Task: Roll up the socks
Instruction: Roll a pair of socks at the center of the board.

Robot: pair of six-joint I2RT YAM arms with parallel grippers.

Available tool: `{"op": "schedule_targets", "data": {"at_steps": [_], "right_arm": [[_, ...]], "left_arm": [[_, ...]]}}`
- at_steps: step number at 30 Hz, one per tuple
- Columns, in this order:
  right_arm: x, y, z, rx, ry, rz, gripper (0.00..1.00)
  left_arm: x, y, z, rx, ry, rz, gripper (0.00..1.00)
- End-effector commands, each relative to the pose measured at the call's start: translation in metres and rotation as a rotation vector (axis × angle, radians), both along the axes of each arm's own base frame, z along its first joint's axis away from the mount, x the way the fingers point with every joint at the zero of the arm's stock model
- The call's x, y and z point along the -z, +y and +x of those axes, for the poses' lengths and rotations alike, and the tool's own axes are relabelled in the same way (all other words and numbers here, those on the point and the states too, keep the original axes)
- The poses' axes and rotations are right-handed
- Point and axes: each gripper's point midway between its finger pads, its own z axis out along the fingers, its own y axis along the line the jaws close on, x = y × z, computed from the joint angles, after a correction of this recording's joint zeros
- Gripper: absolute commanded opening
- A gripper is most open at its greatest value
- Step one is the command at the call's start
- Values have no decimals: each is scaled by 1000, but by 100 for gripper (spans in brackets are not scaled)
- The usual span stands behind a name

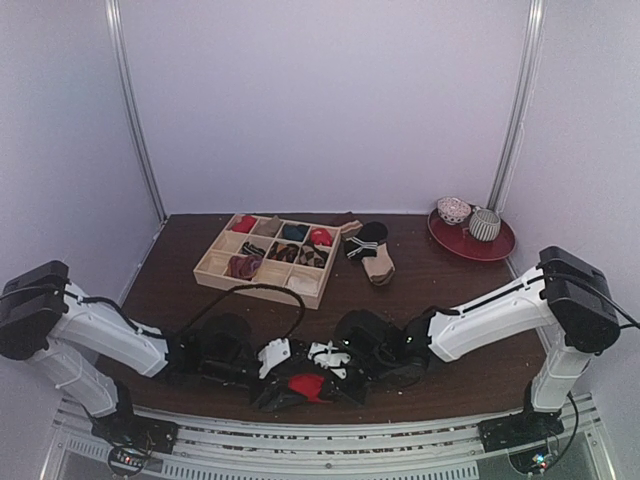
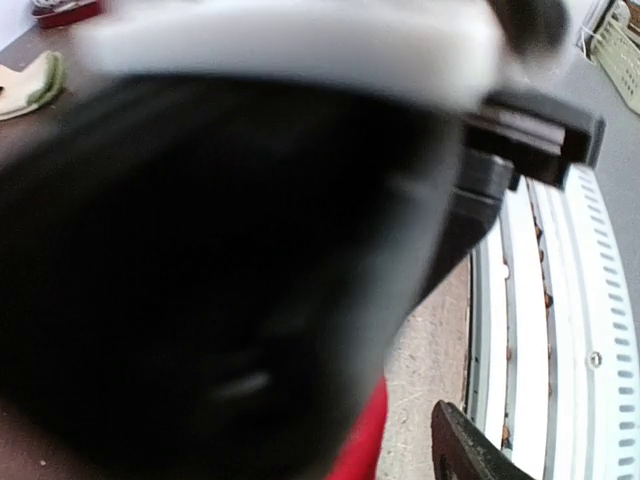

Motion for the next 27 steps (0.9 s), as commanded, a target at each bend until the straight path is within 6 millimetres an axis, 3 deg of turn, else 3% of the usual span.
{"op": "schedule_targets", "data": {"at_steps": [1, 5, 9, 13, 14, 16, 17, 21, 27], "right_arm": [[63, -66, -31, 4, 183, -321, 13], [63, -67, -26, 25, 205, -326, 13], [64, -68, -24, 38, 215, -337, 13], [65, -66, -25, 39, 237, -332, 13], [65, -66, -26, 40, 241, -329, 13], [66, -66, -25, 44, 243, -324, 13], [66, -66, -25, 45, 240, -321, 13], [66, -66, -22, 55, 227, -314, 13], [69, -66, -22, 50, 226, -320, 13]], "left_arm": [[3, -13, -6, 45, -44, -19, 66], [16, -13, -11, 42, -27, 26, 61], [27, -11, -13, 28, -8, 60, 35], [39, -7, -12, 4, 15, 96, 24], [42, -6, -13, -1, 24, 103, 27], [42, -1, -13, -25, 25, 95, 50], [35, 0, -11, -50, 21, 68, 55], [10, 11, 2, -146, -38, -19, 63], [-18, 25, 9, -202, -120, -115, 64]]}}
